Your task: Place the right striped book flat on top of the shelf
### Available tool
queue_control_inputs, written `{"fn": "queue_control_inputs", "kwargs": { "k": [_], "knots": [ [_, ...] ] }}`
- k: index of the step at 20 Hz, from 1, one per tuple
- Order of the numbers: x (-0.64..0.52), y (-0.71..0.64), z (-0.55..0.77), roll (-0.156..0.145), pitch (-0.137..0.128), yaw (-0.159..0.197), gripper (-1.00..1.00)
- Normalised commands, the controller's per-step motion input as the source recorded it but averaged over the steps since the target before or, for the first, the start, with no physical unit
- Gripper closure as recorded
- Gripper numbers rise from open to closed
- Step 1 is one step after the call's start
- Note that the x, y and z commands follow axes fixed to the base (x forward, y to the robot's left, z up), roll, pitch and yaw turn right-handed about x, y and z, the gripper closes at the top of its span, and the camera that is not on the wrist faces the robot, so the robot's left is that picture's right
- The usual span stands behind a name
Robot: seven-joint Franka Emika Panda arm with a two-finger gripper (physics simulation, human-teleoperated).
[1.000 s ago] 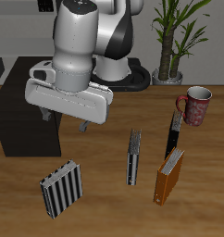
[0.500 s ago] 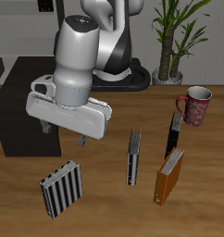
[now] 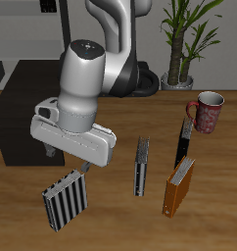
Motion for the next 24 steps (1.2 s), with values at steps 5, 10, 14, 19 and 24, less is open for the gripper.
{"fn": "queue_control_inputs", "kwargs": {
  "k": [5, 10, 14, 19, 24],
  "knots": [
    [0.12, -0.1, -0.29, -0.008, 0.027, -0.038, -1.0],
    [0.04, -0.01, -0.22, -0.001, 0.036, -0.019, -1.0],
    [0.06, -0.05, -0.28, -0.011, 0.058, -0.04, -1.0],
    [0.05, -0.04, -0.35, -0.015, 0.068, 0.01, -1.0],
    [-0.02, -0.02, -0.11, 0.005, 0.009, -0.004, 1.0]
  ]
}}
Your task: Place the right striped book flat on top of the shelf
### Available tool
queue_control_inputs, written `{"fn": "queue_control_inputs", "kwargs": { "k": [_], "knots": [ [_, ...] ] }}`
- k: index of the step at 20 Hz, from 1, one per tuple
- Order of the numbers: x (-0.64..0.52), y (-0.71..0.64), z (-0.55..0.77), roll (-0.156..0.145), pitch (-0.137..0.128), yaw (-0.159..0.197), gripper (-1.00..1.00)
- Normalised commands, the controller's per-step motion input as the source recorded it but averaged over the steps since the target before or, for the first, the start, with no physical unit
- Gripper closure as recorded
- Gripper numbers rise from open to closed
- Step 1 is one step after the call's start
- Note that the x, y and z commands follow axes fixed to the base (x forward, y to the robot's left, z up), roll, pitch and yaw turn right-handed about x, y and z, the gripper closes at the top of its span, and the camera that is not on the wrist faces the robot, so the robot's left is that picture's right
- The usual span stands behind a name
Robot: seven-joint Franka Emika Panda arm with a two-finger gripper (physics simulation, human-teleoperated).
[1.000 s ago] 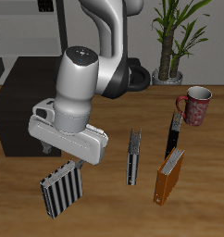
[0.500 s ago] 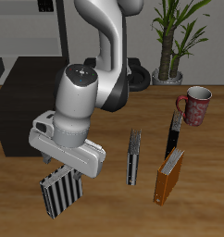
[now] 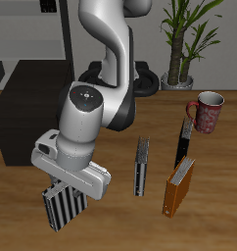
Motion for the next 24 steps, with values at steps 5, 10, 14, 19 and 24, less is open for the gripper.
{"fn": "queue_control_inputs", "kwargs": {
  "k": [5, 10, 14, 19, 24],
  "knots": [
    [-0.04, -0.1, 0.1, 0.0, -0.015, -0.023, 1.0],
    [-0.22, 0.04, 0.35, 0.001, -0.061, 0.027, 1.0],
    [-0.21, 0.07, 0.31, 0.033, -0.055, 0.036, 1.0],
    [-0.3, 0.06, 0.42, 0.024, -0.071, 0.044, 1.0],
    [-0.43, 0.01, 0.53, 0.005, -0.098, 0.059, 1.0]
  ]
}}
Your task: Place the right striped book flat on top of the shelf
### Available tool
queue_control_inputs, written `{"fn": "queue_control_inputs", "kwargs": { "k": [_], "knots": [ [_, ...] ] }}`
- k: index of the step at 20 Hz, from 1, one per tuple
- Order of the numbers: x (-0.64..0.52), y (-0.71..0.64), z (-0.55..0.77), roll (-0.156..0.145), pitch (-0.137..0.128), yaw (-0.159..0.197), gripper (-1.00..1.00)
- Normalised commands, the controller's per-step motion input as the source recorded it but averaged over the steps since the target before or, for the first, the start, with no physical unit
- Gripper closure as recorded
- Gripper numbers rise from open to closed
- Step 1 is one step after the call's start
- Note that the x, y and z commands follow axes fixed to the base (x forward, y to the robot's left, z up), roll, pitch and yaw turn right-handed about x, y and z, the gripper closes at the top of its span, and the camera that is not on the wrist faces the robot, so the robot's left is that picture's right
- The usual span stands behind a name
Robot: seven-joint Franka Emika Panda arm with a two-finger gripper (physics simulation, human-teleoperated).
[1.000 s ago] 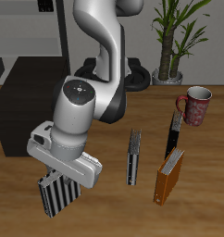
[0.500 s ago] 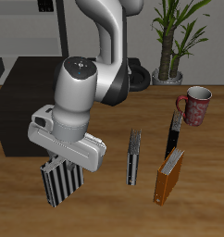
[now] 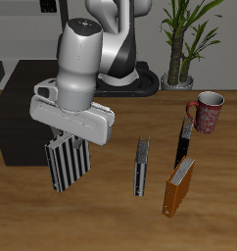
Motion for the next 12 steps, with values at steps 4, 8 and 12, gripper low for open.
{"fn": "queue_control_inputs", "kwargs": {
  "k": [4, 8, 12],
  "knots": [
    [-0.44, -0.04, 0.45, 0.028, -0.073, 0.01, 1.0],
    [-0.44, -0.02, 0.31, 0.018, -0.048, 0.02, 1.0],
    [-0.57, 0.0, 0.34, 0.037, -0.063, 0.038, 1.0]
  ]
}}
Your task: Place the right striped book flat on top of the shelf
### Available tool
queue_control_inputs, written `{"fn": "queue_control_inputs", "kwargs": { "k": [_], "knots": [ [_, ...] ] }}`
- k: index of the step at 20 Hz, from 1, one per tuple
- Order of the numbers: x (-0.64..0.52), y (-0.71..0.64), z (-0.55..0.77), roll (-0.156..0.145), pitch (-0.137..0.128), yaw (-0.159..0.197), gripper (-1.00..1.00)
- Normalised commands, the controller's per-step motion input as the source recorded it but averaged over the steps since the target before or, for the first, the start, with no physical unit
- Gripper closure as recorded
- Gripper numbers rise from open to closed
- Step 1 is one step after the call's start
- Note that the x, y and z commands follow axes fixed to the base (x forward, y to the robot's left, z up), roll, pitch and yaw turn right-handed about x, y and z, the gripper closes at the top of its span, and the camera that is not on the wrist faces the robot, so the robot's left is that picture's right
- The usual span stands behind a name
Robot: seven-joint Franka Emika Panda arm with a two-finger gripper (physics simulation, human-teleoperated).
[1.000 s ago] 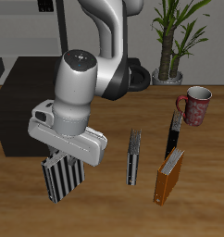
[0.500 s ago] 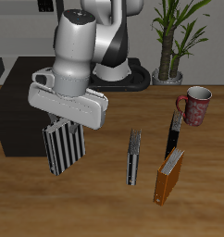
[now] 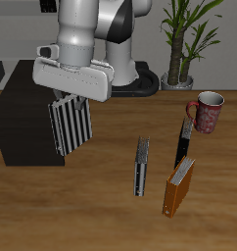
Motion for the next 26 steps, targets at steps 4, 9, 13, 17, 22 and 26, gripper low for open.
{"fn": "queue_control_inputs", "kwargs": {
  "k": [4, 9, 13, 17, 22, 26],
  "knots": [
    [-0.7, 0.04, 0.29, 0.024, -0.044, 0.045, 1.0],
    [-0.55, -0.04, 0.28, 0.002, -0.047, 0.046, 1.0],
    [-0.54, -0.02, 0.22, -0.032, -0.031, 0.073, 1.0],
    [-0.38, -0.05, 0.26, -0.056, -0.061, 0.082, 1.0],
    [-0.47, 0.09, 0.3, -0.053, -0.047, 0.135, 1.0],
    [-0.38, 0.18, 0.21, -0.039, -0.035, 0.151, 1.0]
  ]
}}
